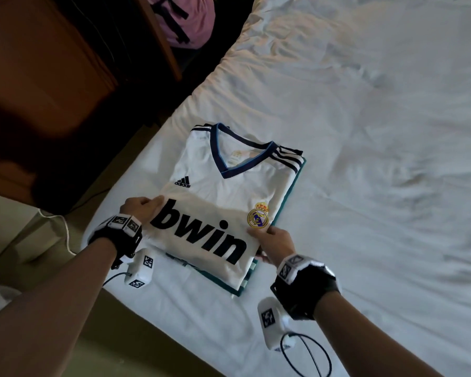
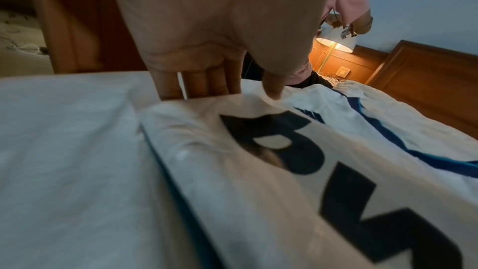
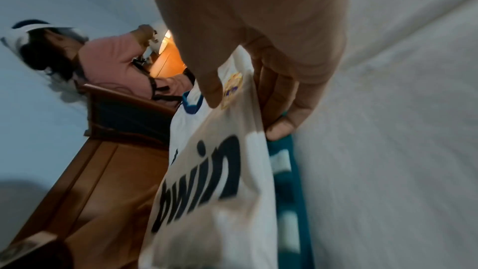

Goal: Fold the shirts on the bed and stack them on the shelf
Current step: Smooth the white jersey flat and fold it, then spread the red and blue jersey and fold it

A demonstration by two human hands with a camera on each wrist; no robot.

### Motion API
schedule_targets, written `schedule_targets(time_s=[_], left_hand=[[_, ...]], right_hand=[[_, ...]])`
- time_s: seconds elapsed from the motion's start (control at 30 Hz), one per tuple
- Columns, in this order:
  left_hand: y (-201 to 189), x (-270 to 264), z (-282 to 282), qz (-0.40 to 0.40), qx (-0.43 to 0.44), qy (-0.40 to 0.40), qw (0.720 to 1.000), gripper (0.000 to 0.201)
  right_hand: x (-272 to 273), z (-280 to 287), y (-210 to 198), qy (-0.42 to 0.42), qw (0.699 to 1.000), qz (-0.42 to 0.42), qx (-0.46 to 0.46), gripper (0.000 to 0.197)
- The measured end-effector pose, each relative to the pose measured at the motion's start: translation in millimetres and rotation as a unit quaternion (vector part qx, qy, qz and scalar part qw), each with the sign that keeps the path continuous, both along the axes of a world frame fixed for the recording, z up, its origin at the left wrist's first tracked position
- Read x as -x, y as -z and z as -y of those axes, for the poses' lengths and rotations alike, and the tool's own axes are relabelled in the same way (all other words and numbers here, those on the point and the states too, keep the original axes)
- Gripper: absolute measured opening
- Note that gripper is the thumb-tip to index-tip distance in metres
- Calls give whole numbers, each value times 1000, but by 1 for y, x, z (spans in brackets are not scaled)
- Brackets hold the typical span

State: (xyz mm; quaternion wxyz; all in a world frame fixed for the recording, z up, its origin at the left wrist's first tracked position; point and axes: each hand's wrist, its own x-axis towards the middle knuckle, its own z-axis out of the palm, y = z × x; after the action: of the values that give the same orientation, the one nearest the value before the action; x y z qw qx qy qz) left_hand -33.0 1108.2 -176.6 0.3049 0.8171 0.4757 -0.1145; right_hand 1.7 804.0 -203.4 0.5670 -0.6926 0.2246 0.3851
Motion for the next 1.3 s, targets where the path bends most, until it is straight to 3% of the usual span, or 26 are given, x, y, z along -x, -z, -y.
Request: schedule_targets(time_s=[0.13,0.23,0.3,0.37,0.43,0.5,0.57,0.7,0.93,1.1,1.3], left_hand=[[0,19,-8,-4,68,-55,996,31],[0,29,-13,65,88,-98,989,16],[0,38,-16,91,66,-107,988,17],[3,43,-14,64,38,-97,993,23],[0,40,0,0,-53,-63,997,31],[-11,27,33,9,-125,-35,991,35],[-24,4,84,62,-129,-3,990,29],[-47,-54,231,126,-33,109,986,15],[-87,-124,546,144,84,321,932,15],[-104,-125,753,132,127,432,883,9],[-99,-92,964,117,151,541,819,10]], right_hand=[[46,-2,-4,-96,995,-3,-5,11],[70,-5,-4,-86,996,7,-2,13],[76,-6,-4,-68,997,-18,-27,14],[78,-3,-6,-77,995,-37,-50,15],[75,10,-11,-95,994,-36,-48,14],[66,34,-20,-97,995,-14,-34,15],[50,67,-28,-81,996,7,-26,15],[12,157,-55,-33,999,39,-12,13],[-29,391,-113,81,988,130,26,11],[2,591,-135,171,969,152,91,14],[68,801,-116,216,930,140,264,24]])
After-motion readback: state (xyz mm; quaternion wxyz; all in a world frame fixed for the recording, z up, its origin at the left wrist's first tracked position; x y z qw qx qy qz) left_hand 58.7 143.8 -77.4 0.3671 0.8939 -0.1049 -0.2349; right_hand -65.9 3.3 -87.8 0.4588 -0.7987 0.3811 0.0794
